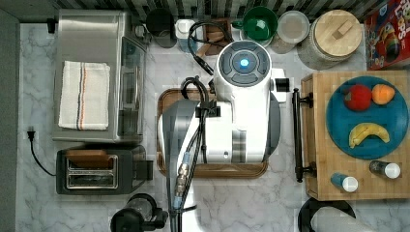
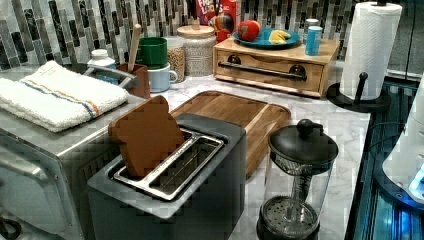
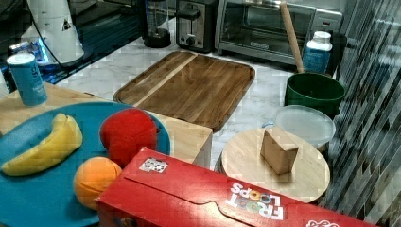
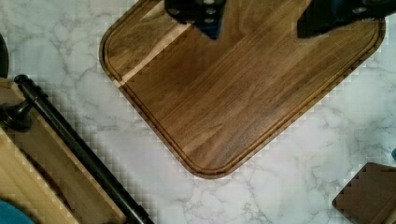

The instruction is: Open the drawer.

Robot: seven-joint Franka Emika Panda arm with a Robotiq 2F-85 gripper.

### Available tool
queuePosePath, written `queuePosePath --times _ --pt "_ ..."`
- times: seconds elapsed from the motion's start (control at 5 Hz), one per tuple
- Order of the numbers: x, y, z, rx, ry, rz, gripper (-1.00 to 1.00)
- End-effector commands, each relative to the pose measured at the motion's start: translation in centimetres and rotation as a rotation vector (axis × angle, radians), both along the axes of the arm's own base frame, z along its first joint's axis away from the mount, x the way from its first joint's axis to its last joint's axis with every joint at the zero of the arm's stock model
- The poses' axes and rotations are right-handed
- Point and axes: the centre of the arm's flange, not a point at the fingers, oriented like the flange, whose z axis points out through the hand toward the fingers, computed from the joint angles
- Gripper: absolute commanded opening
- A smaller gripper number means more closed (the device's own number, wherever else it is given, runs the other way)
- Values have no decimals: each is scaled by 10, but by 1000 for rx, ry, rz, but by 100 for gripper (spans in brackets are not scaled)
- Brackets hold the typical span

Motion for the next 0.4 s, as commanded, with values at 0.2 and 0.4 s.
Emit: queuePosePath --times 0.2,0.4 --pt "0 0 -1 -1 0 2 100" --pt "-5 -10 -12 37 -16 36 100"
